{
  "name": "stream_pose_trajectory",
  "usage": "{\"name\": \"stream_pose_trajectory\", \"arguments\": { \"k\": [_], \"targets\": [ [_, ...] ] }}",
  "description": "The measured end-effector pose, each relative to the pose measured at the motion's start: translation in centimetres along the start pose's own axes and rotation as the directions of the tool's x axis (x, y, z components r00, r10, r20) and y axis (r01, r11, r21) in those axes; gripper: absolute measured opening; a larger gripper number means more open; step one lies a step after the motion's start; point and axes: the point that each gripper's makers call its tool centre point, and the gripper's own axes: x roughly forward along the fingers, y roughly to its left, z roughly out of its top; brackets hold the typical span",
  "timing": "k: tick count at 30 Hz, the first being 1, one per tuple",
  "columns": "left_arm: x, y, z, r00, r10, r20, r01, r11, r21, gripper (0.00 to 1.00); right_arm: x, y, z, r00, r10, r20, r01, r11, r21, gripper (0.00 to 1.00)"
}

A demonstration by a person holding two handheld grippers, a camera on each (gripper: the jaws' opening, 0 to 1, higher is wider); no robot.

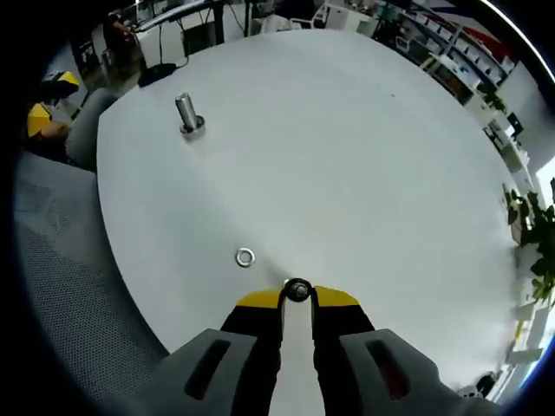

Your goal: Place the washer onto the threaded stud by aligning its center hole with the stud, sliding it down to the base, and recovering from edge contact or off-axis alignment until the washer reaches the visible bottom stop.

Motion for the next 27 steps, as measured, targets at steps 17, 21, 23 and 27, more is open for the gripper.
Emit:
{"name": "stream_pose_trajectory", "arguments": {
  "k": [17,21,23,27],
  "targets": [
    [0.1,0.3,-0.5,1.000,0.005,-0.021,-0.005,1.000,-0.011,0.27,2.6,0.3,-0.9,0.998,0.027,-0.050,-0.026,0.999,0.036,0.14],
    [0.2,0.3,-0.6,1.000,0.004,-0.025,-0.004,1.000,-0.014,0.27,2.9,0.4,-0.9,0.998,0.033,-0.057,-0.031,0.999,0.026,0.14],
    [0.2,0.3,-0.6,1.000,0.002,-0.029,-0.002,1.000,-0.016,0.27,2.9,0.3,-0.8,0.998,0.032,-0.055,-0.030,0.999,0.032,0.14],
    [0.3,0.4,-0.7,0.999,0.006,-0.032,-0.006,1.000,-0.017,0.27,3.0,0.2,-0.9,0.997,0.039,-0.060,-0.037,0.999,0.032,0.14]
  ]
}}
